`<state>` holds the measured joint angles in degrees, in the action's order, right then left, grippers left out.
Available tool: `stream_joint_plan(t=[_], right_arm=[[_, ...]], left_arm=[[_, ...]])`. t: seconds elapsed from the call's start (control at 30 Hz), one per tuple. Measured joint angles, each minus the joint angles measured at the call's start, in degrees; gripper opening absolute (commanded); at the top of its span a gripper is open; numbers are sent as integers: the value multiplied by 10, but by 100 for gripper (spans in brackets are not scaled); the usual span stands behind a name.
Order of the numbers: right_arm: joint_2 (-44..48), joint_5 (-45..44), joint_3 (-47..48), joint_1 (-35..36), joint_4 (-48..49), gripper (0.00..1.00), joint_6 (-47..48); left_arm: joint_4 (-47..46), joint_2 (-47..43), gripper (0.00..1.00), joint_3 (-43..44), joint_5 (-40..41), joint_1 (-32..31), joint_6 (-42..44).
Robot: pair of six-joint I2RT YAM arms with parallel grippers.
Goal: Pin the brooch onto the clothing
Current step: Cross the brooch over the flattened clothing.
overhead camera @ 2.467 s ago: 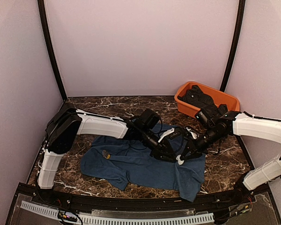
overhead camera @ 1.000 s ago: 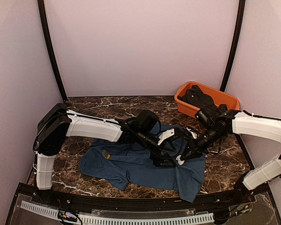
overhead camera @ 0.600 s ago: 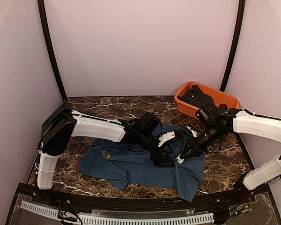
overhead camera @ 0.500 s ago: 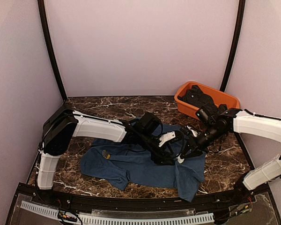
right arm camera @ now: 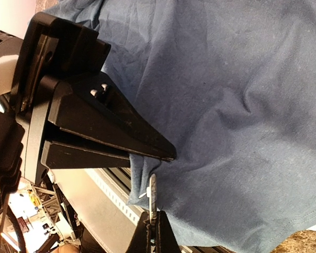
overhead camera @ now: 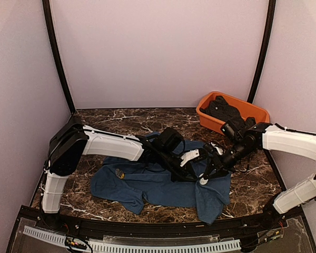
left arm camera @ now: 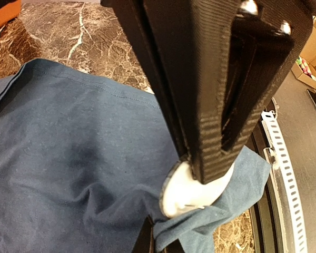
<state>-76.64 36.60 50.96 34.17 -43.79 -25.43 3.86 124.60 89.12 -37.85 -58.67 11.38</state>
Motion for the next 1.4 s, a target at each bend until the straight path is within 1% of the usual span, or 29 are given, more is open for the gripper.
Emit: stream_joint_plan(t=[0.17, 0.43, 0.9, 1.4], right_arm=[[0, 8, -4, 4, 2, 0, 3], [0, 10, -9, 32, 10, 0, 2], [-3, 14, -17, 49, 29, 0, -17], [-3, 39, -31, 64, 64, 0, -56]], left_arm=[[2, 0, 1, 1, 0, -1, 0], [19, 0, 1, 7, -1, -2, 0], [32, 0, 1, 7, -12, -3, -5], [25, 0, 1, -1, -68, 0, -21]])
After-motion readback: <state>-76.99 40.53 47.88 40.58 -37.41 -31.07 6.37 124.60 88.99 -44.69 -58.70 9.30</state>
